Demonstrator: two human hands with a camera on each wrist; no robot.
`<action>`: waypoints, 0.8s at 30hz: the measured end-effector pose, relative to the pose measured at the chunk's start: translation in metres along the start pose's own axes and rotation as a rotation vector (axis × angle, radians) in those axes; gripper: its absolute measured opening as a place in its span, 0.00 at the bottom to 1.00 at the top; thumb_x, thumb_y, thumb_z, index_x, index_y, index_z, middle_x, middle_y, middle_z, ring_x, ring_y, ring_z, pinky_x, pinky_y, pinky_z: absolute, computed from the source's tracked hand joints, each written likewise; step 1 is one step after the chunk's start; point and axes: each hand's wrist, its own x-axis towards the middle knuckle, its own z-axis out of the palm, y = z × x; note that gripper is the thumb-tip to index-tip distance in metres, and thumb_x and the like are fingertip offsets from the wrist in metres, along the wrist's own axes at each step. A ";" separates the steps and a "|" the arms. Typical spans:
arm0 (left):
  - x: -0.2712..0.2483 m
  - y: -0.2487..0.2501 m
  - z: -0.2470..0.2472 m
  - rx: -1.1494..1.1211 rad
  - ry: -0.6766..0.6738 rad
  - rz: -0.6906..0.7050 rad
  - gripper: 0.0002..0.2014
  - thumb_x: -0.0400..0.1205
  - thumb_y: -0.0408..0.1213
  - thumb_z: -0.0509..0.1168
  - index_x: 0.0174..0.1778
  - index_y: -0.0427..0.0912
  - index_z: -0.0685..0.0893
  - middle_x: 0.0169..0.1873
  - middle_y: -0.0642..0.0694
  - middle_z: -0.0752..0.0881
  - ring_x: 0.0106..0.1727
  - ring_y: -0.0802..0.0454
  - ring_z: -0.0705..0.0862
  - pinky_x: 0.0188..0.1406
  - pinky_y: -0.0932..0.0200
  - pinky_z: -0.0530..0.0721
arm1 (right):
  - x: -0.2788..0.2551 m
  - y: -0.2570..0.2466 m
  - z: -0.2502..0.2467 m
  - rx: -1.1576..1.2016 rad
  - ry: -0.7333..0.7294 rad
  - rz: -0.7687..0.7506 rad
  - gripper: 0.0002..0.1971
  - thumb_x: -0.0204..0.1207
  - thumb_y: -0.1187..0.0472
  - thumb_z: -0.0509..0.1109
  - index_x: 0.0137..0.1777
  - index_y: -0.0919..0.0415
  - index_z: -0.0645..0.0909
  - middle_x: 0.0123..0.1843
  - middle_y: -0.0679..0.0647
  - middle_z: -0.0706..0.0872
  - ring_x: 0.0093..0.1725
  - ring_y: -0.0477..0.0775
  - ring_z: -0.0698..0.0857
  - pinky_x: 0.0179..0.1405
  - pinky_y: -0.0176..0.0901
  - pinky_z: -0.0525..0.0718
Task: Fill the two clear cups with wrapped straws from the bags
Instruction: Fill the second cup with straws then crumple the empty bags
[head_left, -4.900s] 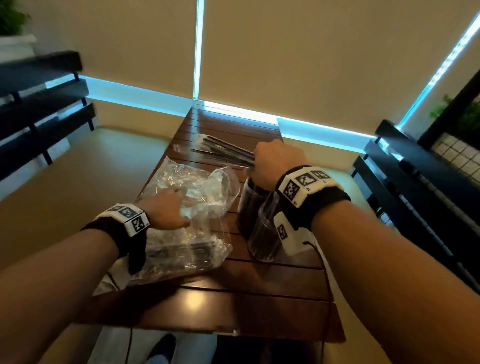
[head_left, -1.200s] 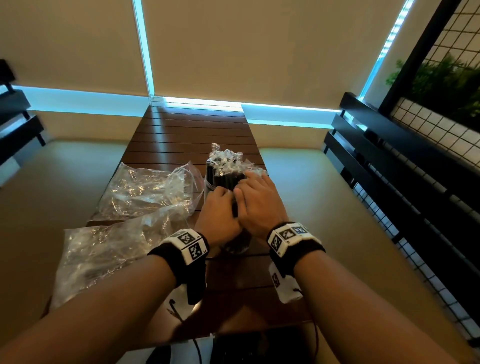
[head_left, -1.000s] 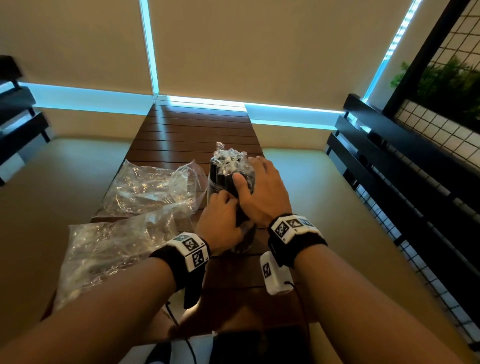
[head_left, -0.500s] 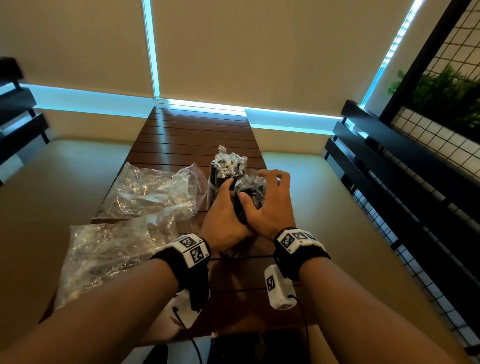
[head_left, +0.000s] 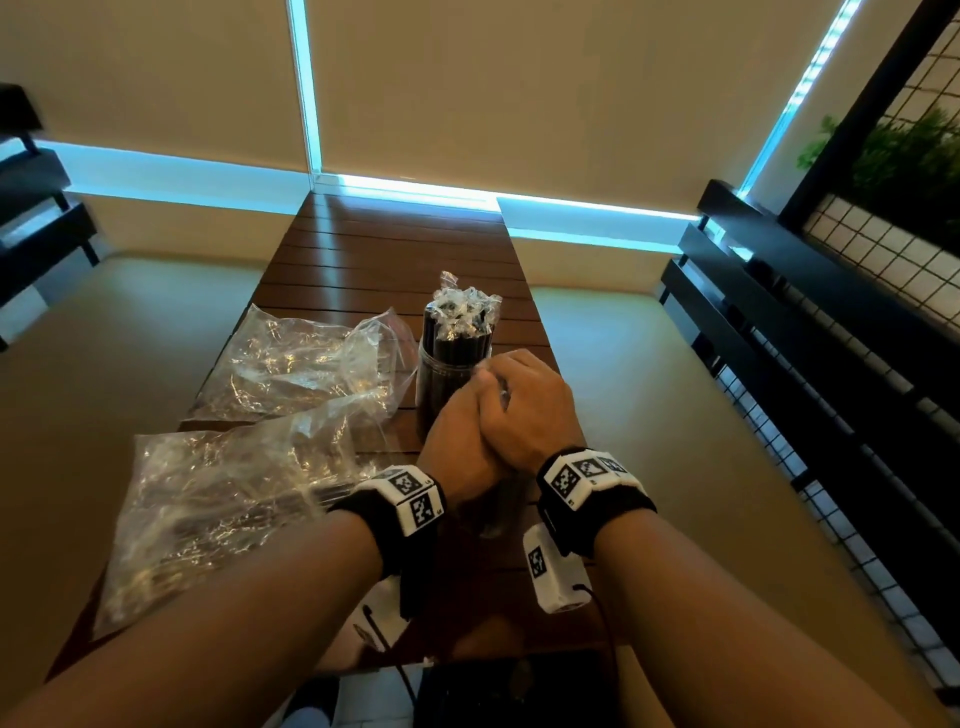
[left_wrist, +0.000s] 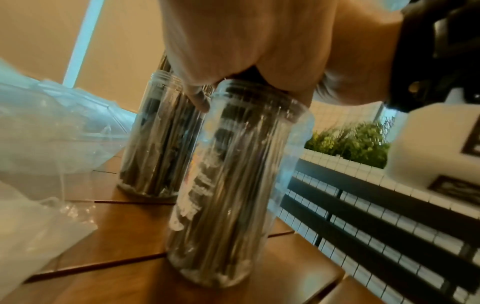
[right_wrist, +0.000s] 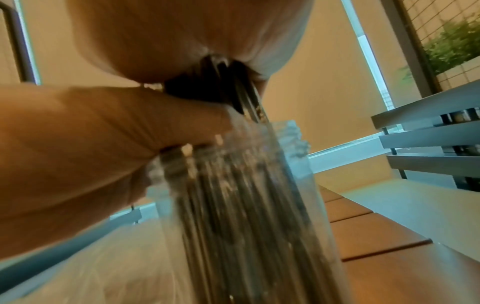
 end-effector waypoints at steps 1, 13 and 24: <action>0.000 -0.003 0.002 0.048 0.007 0.039 0.16 0.77 0.41 0.68 0.60 0.41 0.80 0.53 0.45 0.84 0.54 0.58 0.78 0.59 0.67 0.77 | -0.001 0.002 0.002 -0.029 0.002 0.000 0.16 0.78 0.49 0.58 0.52 0.54 0.86 0.52 0.48 0.86 0.50 0.48 0.82 0.49 0.51 0.84; 0.006 -0.022 -0.066 0.224 -0.492 -0.134 0.30 0.62 0.64 0.80 0.57 0.60 0.81 0.54 0.58 0.82 0.55 0.55 0.84 0.54 0.57 0.86 | 0.004 -0.020 -0.029 -0.378 -0.183 0.051 0.42 0.67 0.19 0.50 0.78 0.40 0.66 0.81 0.52 0.68 0.80 0.59 0.64 0.78 0.71 0.56; -0.018 -0.067 -0.166 0.869 -0.481 -0.616 0.33 0.76 0.39 0.67 0.80 0.43 0.67 0.75 0.36 0.70 0.68 0.37 0.79 0.62 0.48 0.83 | 0.018 -0.103 0.034 -0.594 -0.680 -0.349 0.07 0.80 0.66 0.65 0.55 0.65 0.81 0.54 0.61 0.85 0.54 0.66 0.85 0.41 0.52 0.78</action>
